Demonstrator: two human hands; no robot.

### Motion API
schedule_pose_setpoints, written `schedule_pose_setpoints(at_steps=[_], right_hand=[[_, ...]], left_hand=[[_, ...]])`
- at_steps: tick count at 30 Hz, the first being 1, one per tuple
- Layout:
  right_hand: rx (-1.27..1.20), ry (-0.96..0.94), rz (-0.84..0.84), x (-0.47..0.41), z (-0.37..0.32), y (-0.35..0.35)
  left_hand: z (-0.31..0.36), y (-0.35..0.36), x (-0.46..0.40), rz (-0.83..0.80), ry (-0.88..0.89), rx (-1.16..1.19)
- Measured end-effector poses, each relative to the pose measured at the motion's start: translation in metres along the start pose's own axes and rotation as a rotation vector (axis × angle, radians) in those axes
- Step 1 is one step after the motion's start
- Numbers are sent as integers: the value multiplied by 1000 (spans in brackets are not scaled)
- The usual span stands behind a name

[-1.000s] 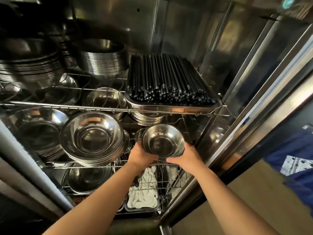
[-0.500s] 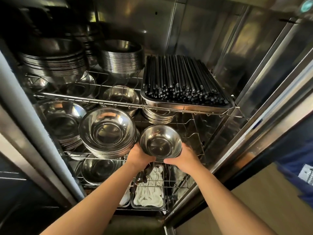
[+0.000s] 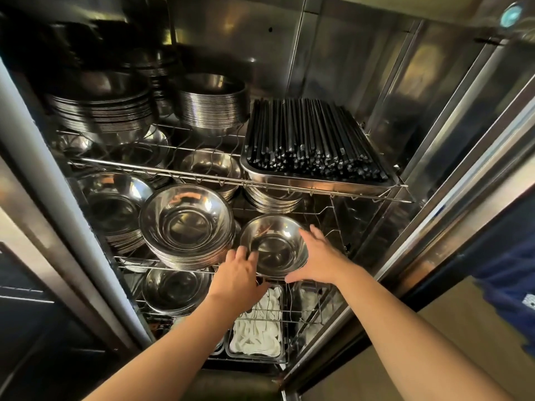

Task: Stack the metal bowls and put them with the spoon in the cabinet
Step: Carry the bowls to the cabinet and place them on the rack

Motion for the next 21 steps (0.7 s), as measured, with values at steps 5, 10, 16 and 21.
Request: schedule_pose_setpoints(at_steps=[5,10,16,21], right_hand=[[-39,18,-55,-7,-4,-3],[-56,-36,-24,-4,-6,3],[-26,-22,10,-3,-6,12],[-33,42,4,0,-7,13]], left_hand=[[-2,8,-1,-20,56,-106],[-7,17,-4,-17,130,-246],[-9,24,-6,-24,100,-139],[-12,14,-4,-30,13,107]])
Point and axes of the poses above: each hand's wrist, its own x-axis away from the middle knuckle, its own y-axis out of the palm, z = x × y, the point moved 2 cm from there along -x, towards the middle knuckle, and after that the axes turned 12 degrees about -x, right-handed, at the moved point
